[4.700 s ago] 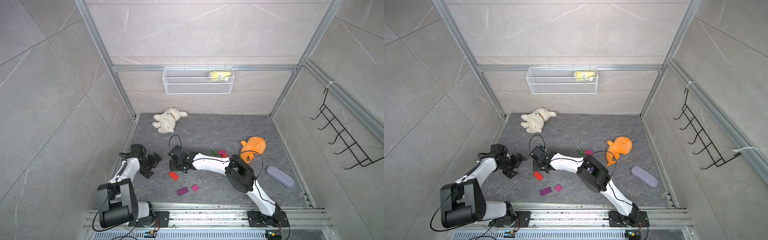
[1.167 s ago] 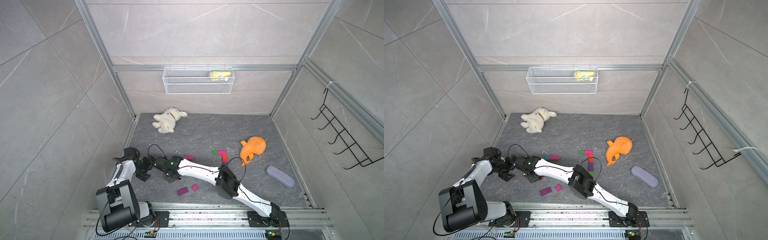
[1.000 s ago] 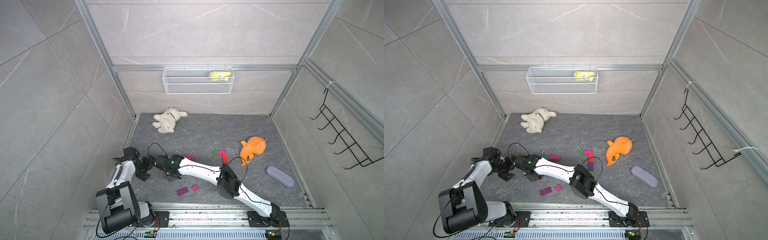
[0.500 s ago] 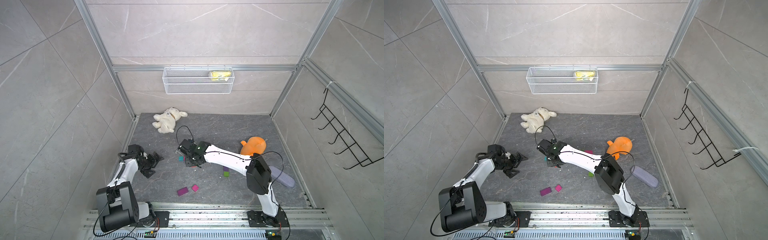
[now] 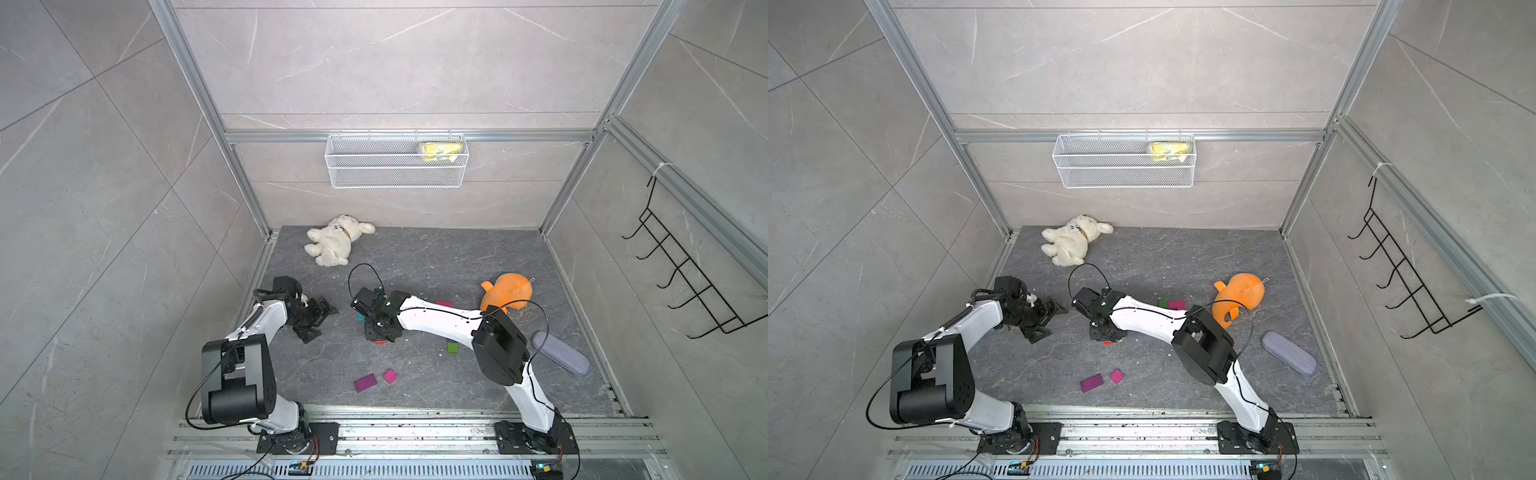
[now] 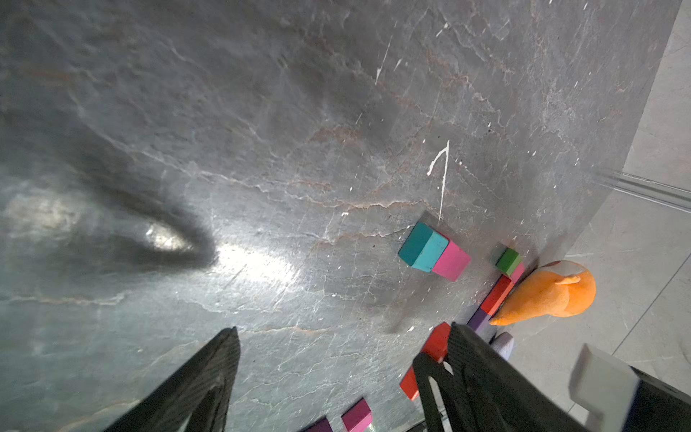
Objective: Assemble the number 7 with building blocks
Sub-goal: Place the building block at the center of the board, then assemble the building block at the center of the board.
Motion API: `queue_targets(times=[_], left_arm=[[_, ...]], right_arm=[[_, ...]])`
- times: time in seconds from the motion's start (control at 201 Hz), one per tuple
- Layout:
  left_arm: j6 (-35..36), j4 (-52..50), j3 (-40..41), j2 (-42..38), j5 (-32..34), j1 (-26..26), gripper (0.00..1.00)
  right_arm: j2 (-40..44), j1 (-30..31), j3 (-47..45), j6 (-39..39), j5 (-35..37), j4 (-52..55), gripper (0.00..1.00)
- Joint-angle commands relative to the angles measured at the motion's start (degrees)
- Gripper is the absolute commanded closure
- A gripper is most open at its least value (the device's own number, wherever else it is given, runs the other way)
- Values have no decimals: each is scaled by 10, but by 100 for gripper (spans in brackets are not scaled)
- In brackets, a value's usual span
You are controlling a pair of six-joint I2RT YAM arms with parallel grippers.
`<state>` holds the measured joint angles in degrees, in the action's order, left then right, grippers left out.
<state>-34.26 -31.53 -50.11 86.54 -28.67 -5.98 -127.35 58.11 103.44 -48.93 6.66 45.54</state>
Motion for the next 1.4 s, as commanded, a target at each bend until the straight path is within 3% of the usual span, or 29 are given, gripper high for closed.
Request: queue_targets(times=[0.0,0.324,0.642,0.727,0.941,1.399], left_arm=[[10,-2,-18,5,-6,5,11],[11,0,-14,16,-7,7,11],[6,4,-12,16,-6,11,12],[7,2,-9,13,-5,12,12],[11,-12,8,-18,11,12,13],[9,-11,28,-43,12,22,14]], right_arm=[[-23,0,22,-27,1,15,76],[-30,-9,12,-48,22,18,70],[-52,-11,55,-35,27,43,50],[-45,-10,54,-34,27,43,49],[-12,-5,25,-34,32,38,50],[-19,-4,24,-29,22,34,67]])
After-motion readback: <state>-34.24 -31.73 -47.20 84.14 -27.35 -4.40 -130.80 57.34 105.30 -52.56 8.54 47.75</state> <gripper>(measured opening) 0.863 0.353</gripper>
